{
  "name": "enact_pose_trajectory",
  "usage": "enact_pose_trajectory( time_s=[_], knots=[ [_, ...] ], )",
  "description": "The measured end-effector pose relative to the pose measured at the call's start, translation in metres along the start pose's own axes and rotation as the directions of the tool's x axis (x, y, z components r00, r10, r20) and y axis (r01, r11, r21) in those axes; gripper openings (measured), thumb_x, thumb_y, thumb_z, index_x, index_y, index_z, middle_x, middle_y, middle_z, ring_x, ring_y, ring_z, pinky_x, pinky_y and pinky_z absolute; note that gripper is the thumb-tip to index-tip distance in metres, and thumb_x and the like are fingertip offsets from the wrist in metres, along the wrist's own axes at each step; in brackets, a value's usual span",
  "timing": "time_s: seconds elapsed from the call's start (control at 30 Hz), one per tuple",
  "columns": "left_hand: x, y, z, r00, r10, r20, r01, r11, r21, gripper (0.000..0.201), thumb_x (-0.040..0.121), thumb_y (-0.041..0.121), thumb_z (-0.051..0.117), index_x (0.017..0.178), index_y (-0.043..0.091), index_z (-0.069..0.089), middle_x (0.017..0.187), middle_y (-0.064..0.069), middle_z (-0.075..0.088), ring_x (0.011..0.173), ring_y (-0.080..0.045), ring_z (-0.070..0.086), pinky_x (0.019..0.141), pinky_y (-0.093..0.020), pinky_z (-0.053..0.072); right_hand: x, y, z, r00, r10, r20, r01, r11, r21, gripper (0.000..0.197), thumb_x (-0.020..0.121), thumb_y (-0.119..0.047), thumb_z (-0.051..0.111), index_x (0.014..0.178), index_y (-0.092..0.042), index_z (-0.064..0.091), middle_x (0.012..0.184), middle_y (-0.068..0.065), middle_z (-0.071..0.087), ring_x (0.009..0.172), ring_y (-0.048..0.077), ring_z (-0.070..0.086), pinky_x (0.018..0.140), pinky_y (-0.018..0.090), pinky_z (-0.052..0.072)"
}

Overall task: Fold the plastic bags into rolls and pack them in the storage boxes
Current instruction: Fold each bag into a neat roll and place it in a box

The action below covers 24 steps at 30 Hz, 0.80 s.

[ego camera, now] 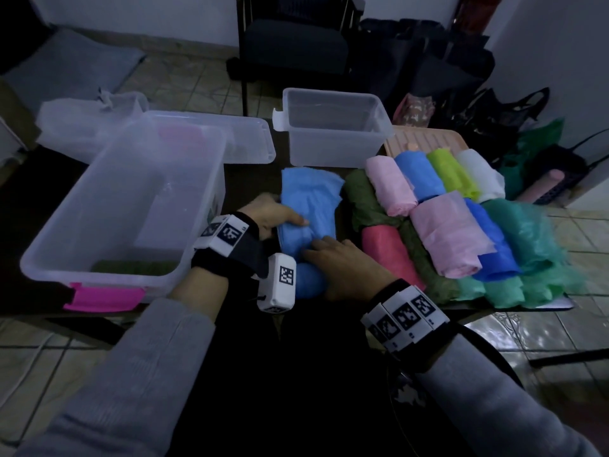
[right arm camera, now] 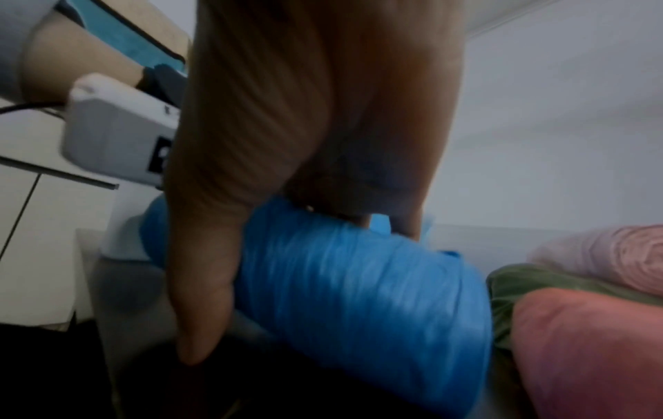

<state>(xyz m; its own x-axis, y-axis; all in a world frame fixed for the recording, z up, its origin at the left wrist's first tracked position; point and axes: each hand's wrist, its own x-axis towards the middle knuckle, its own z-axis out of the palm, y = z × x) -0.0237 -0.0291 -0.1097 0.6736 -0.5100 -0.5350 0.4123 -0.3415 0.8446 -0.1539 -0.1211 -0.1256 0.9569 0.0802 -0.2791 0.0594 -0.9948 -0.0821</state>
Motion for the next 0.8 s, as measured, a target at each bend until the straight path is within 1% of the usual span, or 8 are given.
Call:
enact_pose_trajectory(
  time_s=[0.23,0.3,0.37,0.43,0.5,0.57,0.67,0.8],
  knots=[
    [-0.002,0.030,-0.005,0.969,0.199,-0.143,-0.227,0.948,-0.223,0.043,0.078,-0.014,0.062,0.120,-0.005,0.056,0.095,-0.010,0.064,0.095,-0.026,0.059,0.083,-0.035,0.051,0.004,-0.002,0.004,0.999,0.008,0.050,-0.013,0.995,0.098,0.063,0.075,-0.032,0.068,0.132,-0.021,0.044,0.124,0.004,0.050,0.119,0.023,0.045,0.094,0.038,0.035],
    [0.001,0.039,-0.007,0.930,0.274,-0.246,-0.327,0.921,-0.209,0.046,0.080,-0.006,0.065,0.124,0.001,0.052,0.107,-0.007,0.060,0.099,-0.019,0.056,0.090,-0.030,0.048,0.004,-0.003,0.004,0.998,0.012,0.058,-0.016,0.996,0.084,0.065,0.076,-0.034,0.066,0.136,-0.025,0.042,0.124,0.004,0.049,0.119,0.022,0.044,0.095,0.038,0.034],
    [0.003,0.045,-0.012,0.805,0.439,-0.399,-0.411,0.898,0.159,0.049,0.079,0.008,0.071,0.124,0.007,0.050,0.121,-0.004,0.053,0.107,-0.015,0.051,0.095,-0.028,0.045,0.005,-0.004,0.004,0.999,0.015,0.050,-0.019,0.997,0.076,0.063,0.076,-0.034,0.066,0.135,-0.025,0.045,0.123,0.004,0.050,0.120,0.023,0.045,0.095,0.038,0.034],
    [0.000,0.044,-0.012,0.682,0.645,-0.346,-0.417,0.731,0.541,0.037,0.081,0.011,0.068,0.117,0.011,0.056,0.121,-0.004,0.055,0.108,-0.017,0.053,0.089,-0.028,0.046,0.005,-0.004,0.002,0.998,0.012,0.062,-0.017,0.997,0.080,0.059,0.077,-0.035,0.066,0.132,-0.023,0.047,0.123,0.004,0.050,0.119,0.023,0.046,0.095,0.038,0.034],
    [0.000,0.036,-0.005,0.790,0.609,-0.070,-0.387,0.584,0.713,0.027,0.088,0.011,0.061,0.115,0.013,0.060,0.120,-0.004,0.058,0.102,-0.015,0.055,0.078,-0.024,0.043,0.003,-0.003,-0.001,0.997,0.002,0.073,-0.008,0.996,0.086,0.057,0.079,-0.034,0.065,0.132,-0.023,0.047,0.124,0.004,0.050,0.120,0.022,0.046,0.095,0.037,0.034],
    [0.007,0.021,0.003,0.927,0.321,0.194,-0.326,0.430,0.842,0.034,0.092,0.020,0.057,0.126,0.017,0.056,0.134,-0.002,0.051,0.114,-0.016,0.051,0.083,-0.023,0.040,0.002,-0.003,-0.002,0.997,-0.008,0.072,0.001,0.996,0.087,0.058,0.080,-0.034,0.065,0.133,-0.023,0.046,0.125,0.004,0.050,0.120,0.022,0.045,0.095,0.038,0.034],
    [0.019,-0.004,0.007,0.961,0.058,0.271,-0.277,0.266,0.923,0.055,0.097,0.035,0.047,0.146,0.021,0.030,0.155,-0.005,0.022,0.141,-0.022,0.025,0.111,-0.030,0.021,0.002,-0.004,0.000,0.997,-0.007,0.071,0.001,0.996,0.086,0.058,0.079,-0.034,0.065,0.132,-0.023,0.046,0.126,0.004,0.050,0.120,0.023,0.046,0.097,0.039,0.033],
    [0.029,-0.022,0.008,0.952,-0.016,0.305,-0.292,0.245,0.925,0.065,0.098,0.043,0.038,0.151,0.024,0.006,0.158,-0.006,-0.011,0.146,-0.025,-0.009,0.117,-0.042,0.000,0.004,-0.008,0.002,0.997,0.006,0.076,-0.013,0.996,0.092,0.059,0.077,-0.033,0.066,0.131,-0.024,0.045,0.128,0.003,0.053,0.120,0.024,0.048,0.097,0.038,0.034]
  ],
)
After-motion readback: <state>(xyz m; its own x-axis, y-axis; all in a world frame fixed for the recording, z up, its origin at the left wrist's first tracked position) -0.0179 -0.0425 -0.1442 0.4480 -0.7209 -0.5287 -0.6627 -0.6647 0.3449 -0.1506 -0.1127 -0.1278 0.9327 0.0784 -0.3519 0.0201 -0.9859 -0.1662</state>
